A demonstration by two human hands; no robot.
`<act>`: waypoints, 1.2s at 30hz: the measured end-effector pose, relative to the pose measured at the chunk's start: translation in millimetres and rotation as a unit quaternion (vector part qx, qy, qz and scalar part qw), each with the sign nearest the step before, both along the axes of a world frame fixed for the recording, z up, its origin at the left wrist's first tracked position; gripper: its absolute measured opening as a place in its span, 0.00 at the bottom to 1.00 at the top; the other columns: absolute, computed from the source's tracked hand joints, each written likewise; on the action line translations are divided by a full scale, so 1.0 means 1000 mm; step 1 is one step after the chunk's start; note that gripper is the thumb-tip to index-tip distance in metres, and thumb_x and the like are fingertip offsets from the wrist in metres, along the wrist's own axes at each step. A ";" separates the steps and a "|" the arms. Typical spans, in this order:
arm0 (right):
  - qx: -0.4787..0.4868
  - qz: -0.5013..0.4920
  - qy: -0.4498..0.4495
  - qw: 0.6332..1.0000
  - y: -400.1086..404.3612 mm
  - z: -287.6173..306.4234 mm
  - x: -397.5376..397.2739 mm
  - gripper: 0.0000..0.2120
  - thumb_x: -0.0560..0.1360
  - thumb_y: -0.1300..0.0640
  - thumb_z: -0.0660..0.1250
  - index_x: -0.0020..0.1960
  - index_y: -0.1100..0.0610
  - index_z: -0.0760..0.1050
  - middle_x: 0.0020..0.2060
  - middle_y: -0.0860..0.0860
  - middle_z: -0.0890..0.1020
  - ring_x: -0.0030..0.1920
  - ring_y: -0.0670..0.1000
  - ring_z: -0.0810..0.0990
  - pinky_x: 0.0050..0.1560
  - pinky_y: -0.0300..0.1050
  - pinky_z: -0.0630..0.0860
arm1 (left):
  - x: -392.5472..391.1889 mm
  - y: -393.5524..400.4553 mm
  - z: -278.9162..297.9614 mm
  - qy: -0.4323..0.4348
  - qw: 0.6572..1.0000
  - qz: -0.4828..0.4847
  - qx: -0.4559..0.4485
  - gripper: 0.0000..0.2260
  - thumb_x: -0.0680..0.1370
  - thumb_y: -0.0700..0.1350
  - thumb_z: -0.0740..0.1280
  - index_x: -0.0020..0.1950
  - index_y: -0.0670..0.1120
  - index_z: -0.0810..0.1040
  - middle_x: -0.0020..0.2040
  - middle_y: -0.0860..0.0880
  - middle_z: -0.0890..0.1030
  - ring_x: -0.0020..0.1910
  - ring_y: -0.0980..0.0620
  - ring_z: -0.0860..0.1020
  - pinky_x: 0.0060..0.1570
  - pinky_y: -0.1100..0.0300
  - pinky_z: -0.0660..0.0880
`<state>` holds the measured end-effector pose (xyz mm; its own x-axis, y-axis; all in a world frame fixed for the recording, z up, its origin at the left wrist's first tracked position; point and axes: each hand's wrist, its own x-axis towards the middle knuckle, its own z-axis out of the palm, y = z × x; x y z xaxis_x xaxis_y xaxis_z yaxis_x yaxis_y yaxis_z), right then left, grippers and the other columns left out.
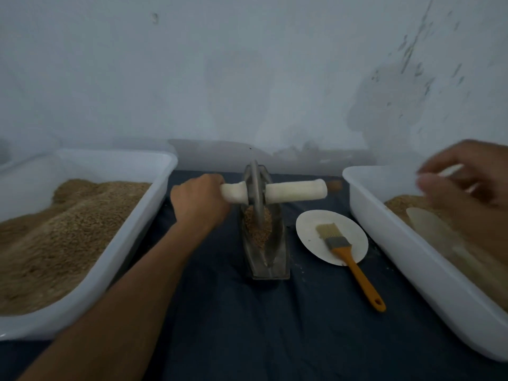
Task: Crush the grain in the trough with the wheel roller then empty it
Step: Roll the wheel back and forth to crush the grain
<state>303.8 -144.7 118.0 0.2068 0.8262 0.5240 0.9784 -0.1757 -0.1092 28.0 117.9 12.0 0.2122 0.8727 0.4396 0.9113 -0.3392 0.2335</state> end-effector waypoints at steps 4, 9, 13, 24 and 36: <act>0.037 0.105 -0.012 0.994 0.042 -0.008 -0.094 0.14 0.77 0.46 0.60 0.62 0.38 0.68 0.46 0.36 0.80 0.41 0.43 0.80 0.40 0.47 0.79 | -0.002 -0.007 -0.003 0.009 1.000 0.006 0.020 0.05 0.72 0.50 0.68 0.47 0.56 0.76 0.40 0.54 0.78 0.43 0.48 0.79 0.42 0.56 0.68; -0.178 0.090 -0.073 0.977 0.119 -0.049 -0.091 0.32 0.76 0.58 0.67 0.76 0.50 0.58 0.69 0.50 0.67 0.68 0.53 0.66 0.71 0.51 0.64 | -0.009 -0.010 -0.006 0.006 1.000 0.002 0.030 0.04 0.71 0.49 0.68 0.44 0.55 0.75 0.36 0.55 0.73 0.41 0.49 0.79 0.39 0.56 0.66; -0.190 0.102 -0.053 0.975 0.159 -0.079 -0.078 0.20 0.75 0.54 0.67 0.65 0.48 0.68 0.60 0.49 0.74 0.59 0.55 0.74 0.64 0.57 0.70 | -0.007 -0.009 -0.014 0.022 0.999 0.005 0.035 0.05 0.72 0.49 0.68 0.46 0.56 0.75 0.38 0.56 0.75 0.39 0.52 0.75 0.40 0.56 0.64; -0.143 0.103 -0.098 0.980 0.204 -0.113 -0.060 0.17 0.72 0.58 0.70 0.53 0.53 0.64 0.51 0.52 0.75 0.47 0.55 0.78 0.39 0.46 0.64 | 0.008 0.003 -0.021 0.155 0.982 -0.028 0.106 0.11 0.73 0.48 0.70 0.50 0.52 0.70 0.46 0.53 0.78 0.42 0.51 0.78 0.40 0.56 0.60; -0.145 0.094 -0.046 0.984 0.259 -0.112 -0.041 0.18 0.71 0.60 0.74 0.55 0.57 0.68 0.55 0.56 0.74 0.52 0.56 0.75 0.42 0.45 0.64 | 0.029 0.035 -0.010 0.178 0.977 -0.019 0.117 0.06 0.77 0.46 0.67 0.51 0.51 0.72 0.47 0.51 0.79 0.45 0.50 0.78 0.41 0.57 0.62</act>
